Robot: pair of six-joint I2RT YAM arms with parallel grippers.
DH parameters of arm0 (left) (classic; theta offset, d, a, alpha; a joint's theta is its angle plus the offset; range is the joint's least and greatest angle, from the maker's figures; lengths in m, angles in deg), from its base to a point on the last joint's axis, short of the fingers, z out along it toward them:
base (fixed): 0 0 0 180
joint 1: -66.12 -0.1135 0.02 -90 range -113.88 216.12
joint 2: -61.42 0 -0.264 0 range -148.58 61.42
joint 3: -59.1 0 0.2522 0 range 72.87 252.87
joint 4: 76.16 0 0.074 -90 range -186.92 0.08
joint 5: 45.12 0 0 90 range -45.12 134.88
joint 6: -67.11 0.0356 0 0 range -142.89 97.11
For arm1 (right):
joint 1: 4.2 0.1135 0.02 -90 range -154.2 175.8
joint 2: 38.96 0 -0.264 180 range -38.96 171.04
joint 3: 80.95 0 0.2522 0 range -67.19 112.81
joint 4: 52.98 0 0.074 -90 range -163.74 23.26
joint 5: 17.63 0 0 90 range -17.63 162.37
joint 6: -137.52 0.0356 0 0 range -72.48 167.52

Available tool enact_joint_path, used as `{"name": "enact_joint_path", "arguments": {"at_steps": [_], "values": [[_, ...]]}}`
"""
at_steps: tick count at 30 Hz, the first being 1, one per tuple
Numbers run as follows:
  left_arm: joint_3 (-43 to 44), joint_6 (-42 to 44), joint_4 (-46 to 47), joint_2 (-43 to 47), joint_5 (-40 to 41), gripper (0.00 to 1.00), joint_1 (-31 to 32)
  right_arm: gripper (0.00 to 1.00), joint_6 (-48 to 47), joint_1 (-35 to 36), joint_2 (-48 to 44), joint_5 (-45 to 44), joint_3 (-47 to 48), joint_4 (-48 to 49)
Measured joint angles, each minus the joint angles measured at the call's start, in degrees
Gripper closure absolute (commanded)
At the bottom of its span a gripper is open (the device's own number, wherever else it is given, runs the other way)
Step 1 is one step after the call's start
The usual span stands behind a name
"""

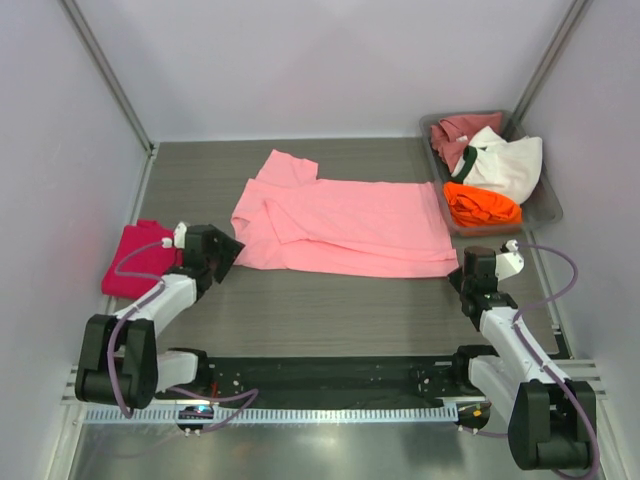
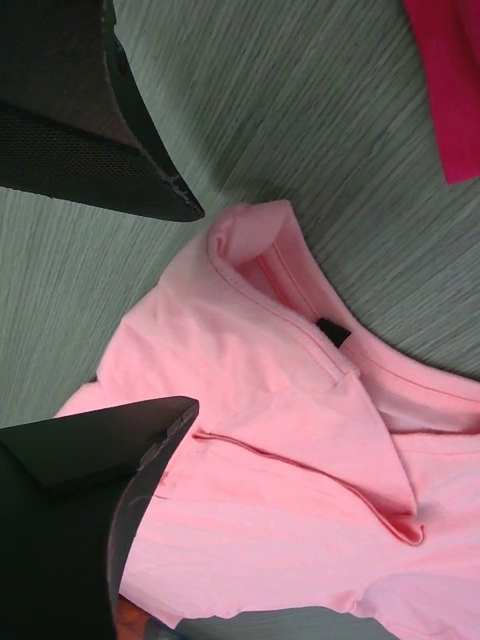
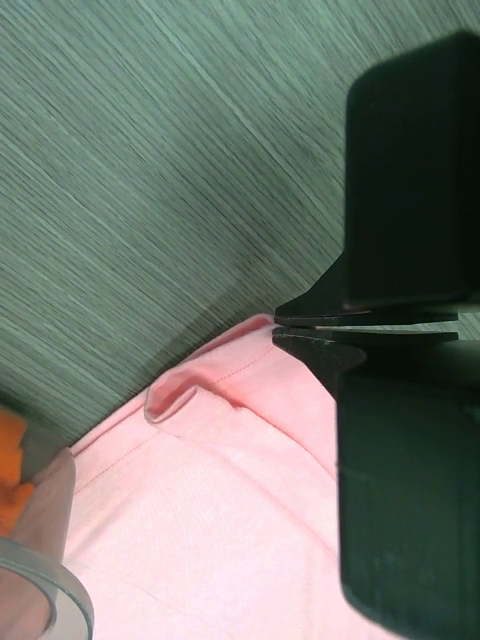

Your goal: Fold and stack the t-shirts

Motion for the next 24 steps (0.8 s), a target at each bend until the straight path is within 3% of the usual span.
{"name": "enact_joint_path", "arguments": {"at_steps": [5,8,11,12,14,24], "values": [[-0.7,-1.3,3.2,-3.7,1.0,0.32,0.5,0.99,0.0,0.0,0.0,-0.1,0.0,0.0],[-0.7,-1.9,4.2,-6.1,1.7,0.42,0.9,0.99,0.0,0.0,0.0,-0.1,0.0,0.0],[-0.7,-2.6,5.9,-7.2,3.0,0.67,1.1,0.99,0.0,0.0,0.0,-0.1,0.0,0.0],[-0.7,-2.6,6.1,-7.6,3.5,0.81,1.1,0.99,0.0,0.0,0.0,-0.1,0.0,0.0],[-0.6,-2.6,6.1,-8.2,4.6,1.00,1.1,0.99,0.0,0.0,0.0,-0.2,0.0,0.0],[2.6,-1.2,3.1,-6.1,7.2,1.00,1.1,0.99,0.0,0.0,-1.9,0.6,0.0,-0.2]]}}
